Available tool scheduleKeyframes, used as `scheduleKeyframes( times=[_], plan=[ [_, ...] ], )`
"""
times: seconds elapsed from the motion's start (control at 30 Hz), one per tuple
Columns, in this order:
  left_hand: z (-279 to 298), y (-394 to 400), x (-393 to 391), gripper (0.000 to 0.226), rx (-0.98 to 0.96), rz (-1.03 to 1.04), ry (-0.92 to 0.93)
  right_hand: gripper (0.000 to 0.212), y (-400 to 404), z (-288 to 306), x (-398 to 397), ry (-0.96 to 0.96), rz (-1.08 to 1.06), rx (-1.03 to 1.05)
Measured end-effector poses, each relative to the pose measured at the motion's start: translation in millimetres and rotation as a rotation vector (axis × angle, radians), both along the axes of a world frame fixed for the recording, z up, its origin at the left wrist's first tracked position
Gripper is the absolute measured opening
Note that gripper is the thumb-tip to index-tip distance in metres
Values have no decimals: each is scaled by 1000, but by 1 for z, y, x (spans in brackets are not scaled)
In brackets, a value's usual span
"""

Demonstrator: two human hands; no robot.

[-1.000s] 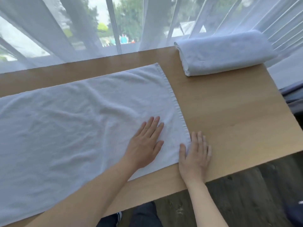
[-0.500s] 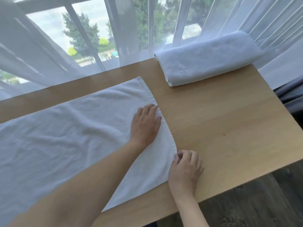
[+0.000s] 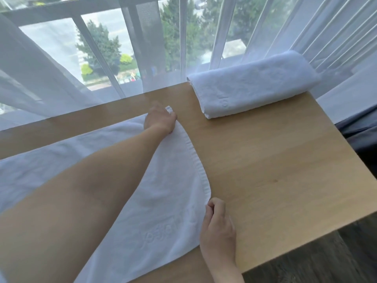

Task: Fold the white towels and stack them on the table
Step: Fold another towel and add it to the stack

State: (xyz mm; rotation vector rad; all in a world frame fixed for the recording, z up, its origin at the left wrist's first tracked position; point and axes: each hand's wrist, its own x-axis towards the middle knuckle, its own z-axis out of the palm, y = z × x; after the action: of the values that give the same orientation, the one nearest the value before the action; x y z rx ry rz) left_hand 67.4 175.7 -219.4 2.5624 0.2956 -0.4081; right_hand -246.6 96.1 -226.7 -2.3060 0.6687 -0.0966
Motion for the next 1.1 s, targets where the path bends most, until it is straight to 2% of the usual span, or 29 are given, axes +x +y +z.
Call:
scheduleKeyframes(
  times=[0.13,0.27,0.37,0.43,0.6,0.7,0.8,0.97,1.1],
  plan=[
    [-3,16,-3,33,-169,75,-63,3,5,12,9,-71,56,-12],
    [7,35,-19,26,-579,237,-132,4,13,20,16,-124,111,-12],
    [22,61,-27,20,-903,329,-94,7,27,28,24,-187,184,7],
    [33,84,-31,17,-1051,370,-58,10,41,37,31,-231,245,12],
    [55,172,-48,26,-1116,437,-91,10,101,60,38,-246,469,97],
    [72,237,-60,18,-1032,511,-134,10,156,78,33,-326,577,82],
    [88,307,-78,19,-996,495,-200,8,219,93,22,-361,706,118],
    [115,425,-109,16,-1089,465,-270,8,333,111,-3,-351,885,166],
    [134,511,-118,15,-1086,480,-315,7,418,123,-20,-340,991,195]
  ],
)
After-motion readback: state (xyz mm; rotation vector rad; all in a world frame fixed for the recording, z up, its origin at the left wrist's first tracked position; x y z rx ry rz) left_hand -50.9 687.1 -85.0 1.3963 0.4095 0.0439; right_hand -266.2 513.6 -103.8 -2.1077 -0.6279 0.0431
